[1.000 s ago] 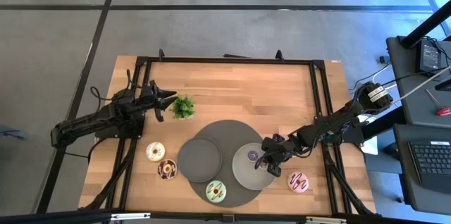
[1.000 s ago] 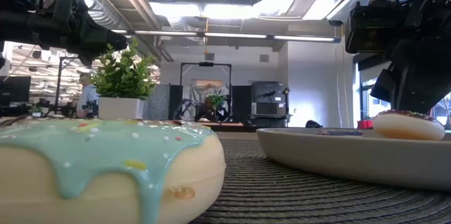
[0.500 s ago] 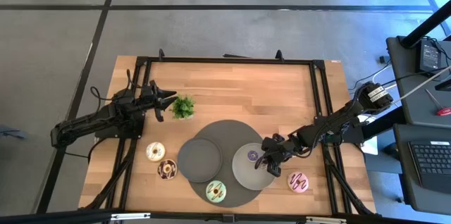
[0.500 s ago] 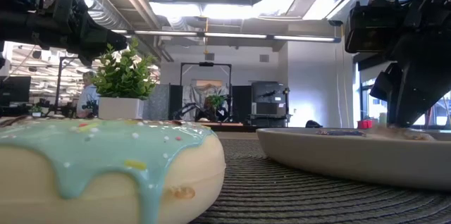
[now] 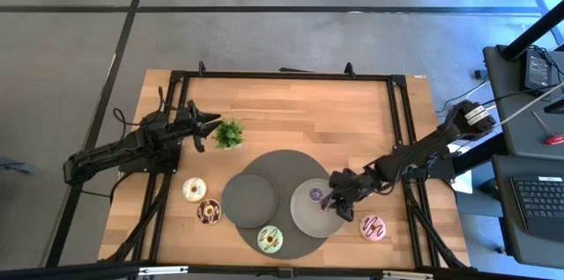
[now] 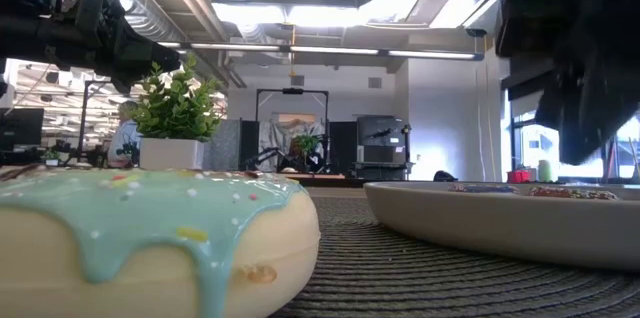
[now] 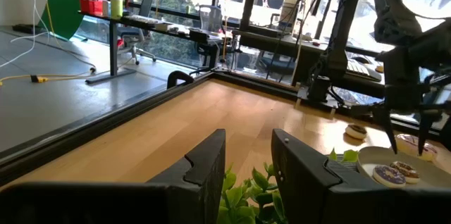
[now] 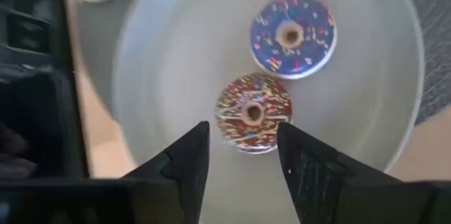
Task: Pick & Place donuts
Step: Put the small black donut on the light gray plate
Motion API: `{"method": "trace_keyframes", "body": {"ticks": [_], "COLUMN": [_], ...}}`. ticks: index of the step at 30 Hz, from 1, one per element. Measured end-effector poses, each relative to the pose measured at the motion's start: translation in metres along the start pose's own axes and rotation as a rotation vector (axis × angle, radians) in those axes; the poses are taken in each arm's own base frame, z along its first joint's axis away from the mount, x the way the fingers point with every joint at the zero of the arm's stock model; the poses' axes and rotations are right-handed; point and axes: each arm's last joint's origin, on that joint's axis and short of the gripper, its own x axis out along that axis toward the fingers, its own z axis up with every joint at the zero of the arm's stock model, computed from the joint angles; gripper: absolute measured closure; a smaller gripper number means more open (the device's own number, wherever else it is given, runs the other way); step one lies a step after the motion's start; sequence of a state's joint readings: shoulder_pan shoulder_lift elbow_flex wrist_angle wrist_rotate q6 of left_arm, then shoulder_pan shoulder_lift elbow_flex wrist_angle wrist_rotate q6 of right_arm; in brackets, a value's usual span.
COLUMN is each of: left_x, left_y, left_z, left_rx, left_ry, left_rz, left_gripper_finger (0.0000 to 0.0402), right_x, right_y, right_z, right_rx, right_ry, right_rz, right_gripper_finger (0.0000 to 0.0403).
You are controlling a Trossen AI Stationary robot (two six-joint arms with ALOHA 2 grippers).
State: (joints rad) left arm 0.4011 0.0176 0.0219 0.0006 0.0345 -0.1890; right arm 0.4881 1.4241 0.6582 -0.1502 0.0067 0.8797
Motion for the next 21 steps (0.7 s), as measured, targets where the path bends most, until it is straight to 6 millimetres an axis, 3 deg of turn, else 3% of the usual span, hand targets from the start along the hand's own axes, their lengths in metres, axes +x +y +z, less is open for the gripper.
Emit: {"method": "trace_keyframes", "body": {"ticks": [4, 9, 21], "left_x": [0.000, 0.000, 0.000], "left_y": [0.000, 0.000, 0.000], "left_z": [0.000, 0.000, 0.000], "left_rx": [0.000, 0.000, 0.000], "left_ry": [0.000, 0.000, 0.005], "left_rz": [0.000, 0.000, 0.001], "left_gripper_finger": [0.0290, 0.0290, 0.0290], "right_x": [-0.026, -0.051, -0.041], "right_y": [-0.003, -0.019, -0.020], "right_z": [-0.001, -0.018, -0.044], "right_rx": [0.066, 0.250, 0.369], "right_ry": [-0.030, 0.016, 0.171], "right_rz": [-0.044, -0.242, -0.402], "right_gripper_finger": [0.0234, 0.0234, 0.0234]}}
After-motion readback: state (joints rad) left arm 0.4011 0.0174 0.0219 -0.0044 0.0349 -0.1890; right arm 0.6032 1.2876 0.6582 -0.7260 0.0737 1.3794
